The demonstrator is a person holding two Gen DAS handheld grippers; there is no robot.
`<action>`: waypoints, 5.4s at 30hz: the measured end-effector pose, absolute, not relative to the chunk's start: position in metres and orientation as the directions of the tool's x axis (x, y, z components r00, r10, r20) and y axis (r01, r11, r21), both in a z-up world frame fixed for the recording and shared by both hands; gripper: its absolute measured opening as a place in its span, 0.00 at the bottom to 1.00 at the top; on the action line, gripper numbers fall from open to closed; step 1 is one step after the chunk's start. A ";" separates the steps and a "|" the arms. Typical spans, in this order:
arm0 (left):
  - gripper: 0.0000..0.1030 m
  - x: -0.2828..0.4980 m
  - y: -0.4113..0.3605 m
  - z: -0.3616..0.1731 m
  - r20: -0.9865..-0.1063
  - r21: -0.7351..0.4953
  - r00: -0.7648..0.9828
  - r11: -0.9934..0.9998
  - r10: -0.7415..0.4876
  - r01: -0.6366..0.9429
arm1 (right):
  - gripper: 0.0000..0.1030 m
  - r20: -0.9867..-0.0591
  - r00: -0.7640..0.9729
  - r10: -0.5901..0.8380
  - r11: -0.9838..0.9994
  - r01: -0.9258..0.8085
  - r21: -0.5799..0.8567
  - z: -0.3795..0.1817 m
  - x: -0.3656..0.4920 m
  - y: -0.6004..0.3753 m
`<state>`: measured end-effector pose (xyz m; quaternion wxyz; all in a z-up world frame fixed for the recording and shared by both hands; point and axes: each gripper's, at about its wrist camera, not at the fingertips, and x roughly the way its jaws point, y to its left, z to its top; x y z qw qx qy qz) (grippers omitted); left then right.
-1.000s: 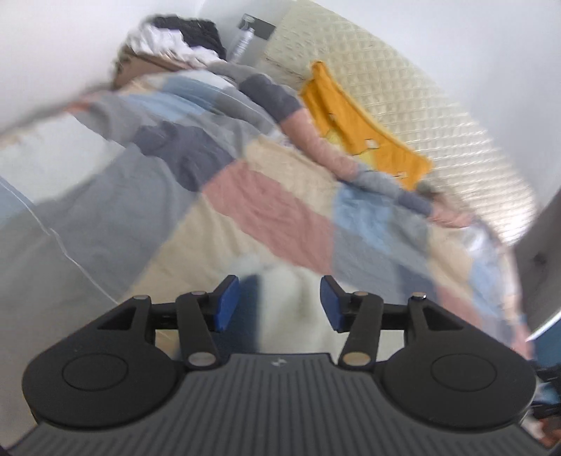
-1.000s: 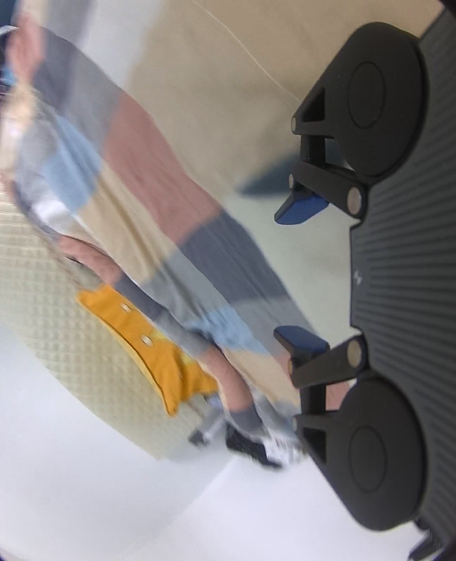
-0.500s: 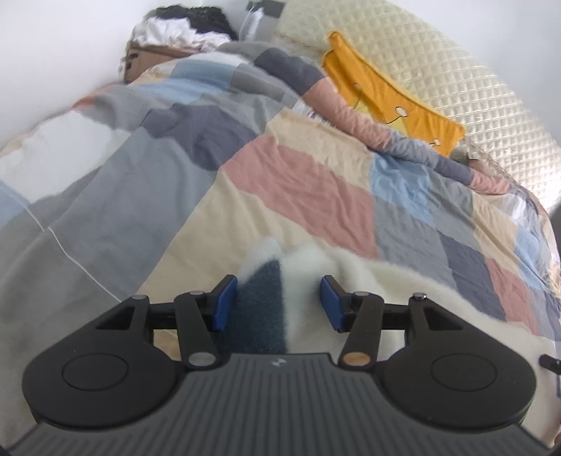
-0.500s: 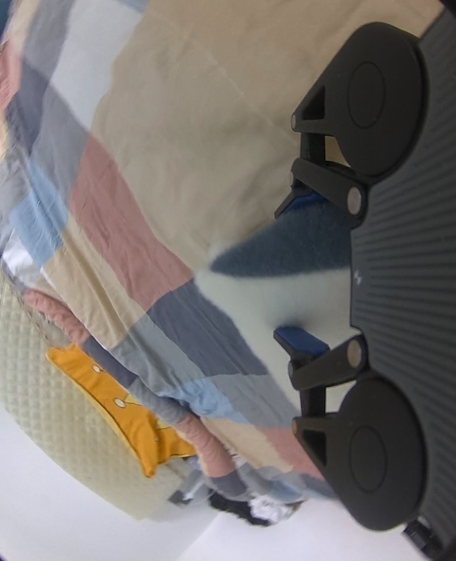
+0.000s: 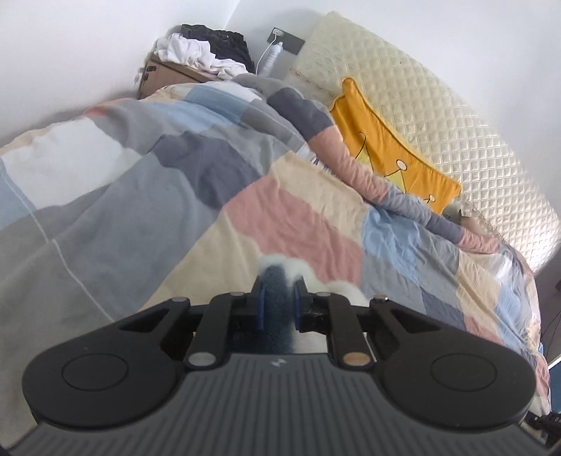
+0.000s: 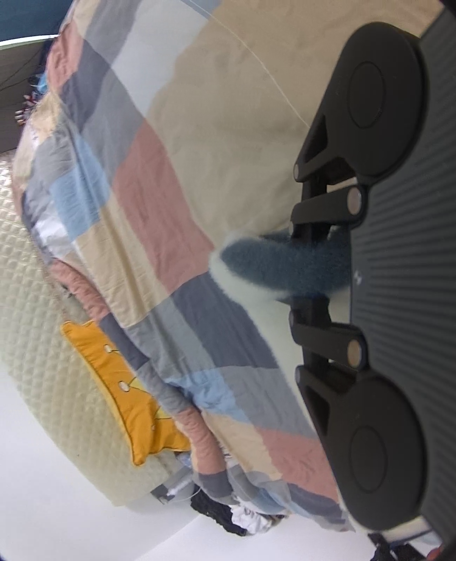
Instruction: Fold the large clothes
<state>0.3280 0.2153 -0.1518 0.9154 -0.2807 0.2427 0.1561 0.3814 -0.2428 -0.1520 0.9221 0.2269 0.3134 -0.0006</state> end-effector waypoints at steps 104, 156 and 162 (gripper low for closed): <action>0.45 0.300 0.193 -0.203 -0.376 -0.850 0.897 0.472 -0.231 -0.235 | 0.40 -0.289 0.862 0.417 0.512 0.040 0.858 -0.166 0.328 -0.219; 0.46 0.626 -0.140 -0.269 -0.512 -0.646 0.717 0.763 -0.472 0.041 | 0.40 -0.305 0.946 0.110 0.360 0.248 0.899 -0.266 0.400 -0.476; 0.49 0.594 -0.138 -0.268 -0.494 -0.648 0.716 0.758 -0.493 0.075 | 0.44 -0.228 0.969 0.091 0.303 0.191 0.933 -0.287 0.392 -0.479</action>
